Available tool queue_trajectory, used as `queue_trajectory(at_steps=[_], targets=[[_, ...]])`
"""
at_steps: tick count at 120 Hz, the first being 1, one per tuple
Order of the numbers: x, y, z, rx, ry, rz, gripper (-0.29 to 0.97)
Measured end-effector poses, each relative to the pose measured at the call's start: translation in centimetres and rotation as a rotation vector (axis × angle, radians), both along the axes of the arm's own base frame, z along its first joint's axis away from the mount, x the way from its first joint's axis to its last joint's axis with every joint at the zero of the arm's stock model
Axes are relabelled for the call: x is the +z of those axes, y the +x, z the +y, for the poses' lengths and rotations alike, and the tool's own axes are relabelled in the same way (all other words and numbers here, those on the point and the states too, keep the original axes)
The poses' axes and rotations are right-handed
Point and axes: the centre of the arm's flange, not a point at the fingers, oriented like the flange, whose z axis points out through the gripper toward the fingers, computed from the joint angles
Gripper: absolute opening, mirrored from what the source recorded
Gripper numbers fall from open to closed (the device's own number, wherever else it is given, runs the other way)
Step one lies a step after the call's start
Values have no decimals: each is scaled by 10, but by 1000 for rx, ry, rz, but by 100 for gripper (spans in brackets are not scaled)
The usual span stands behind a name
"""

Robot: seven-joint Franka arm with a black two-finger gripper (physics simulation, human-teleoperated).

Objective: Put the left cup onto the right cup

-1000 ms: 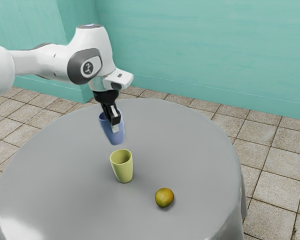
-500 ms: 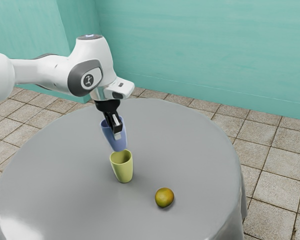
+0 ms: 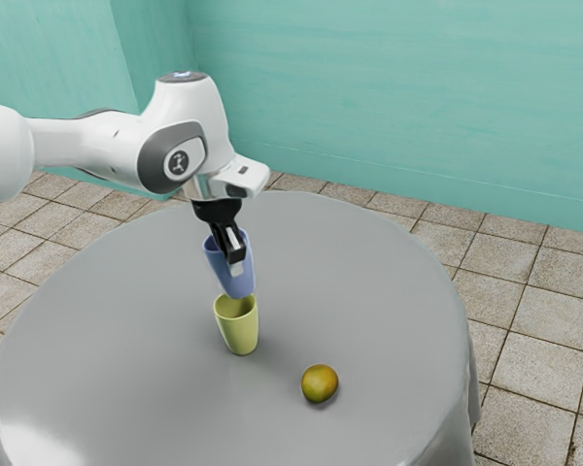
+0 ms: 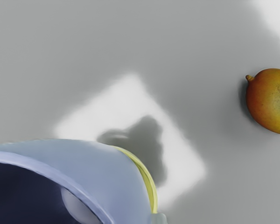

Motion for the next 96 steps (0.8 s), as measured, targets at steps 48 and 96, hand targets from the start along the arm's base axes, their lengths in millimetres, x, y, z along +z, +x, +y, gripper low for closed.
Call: queue_trajectory(at_steps=[48, 96], targets=[[-6, -10, 0, 2, -2, -9, -10], [-19, -6, -1, 4, 1, 1, -10]])
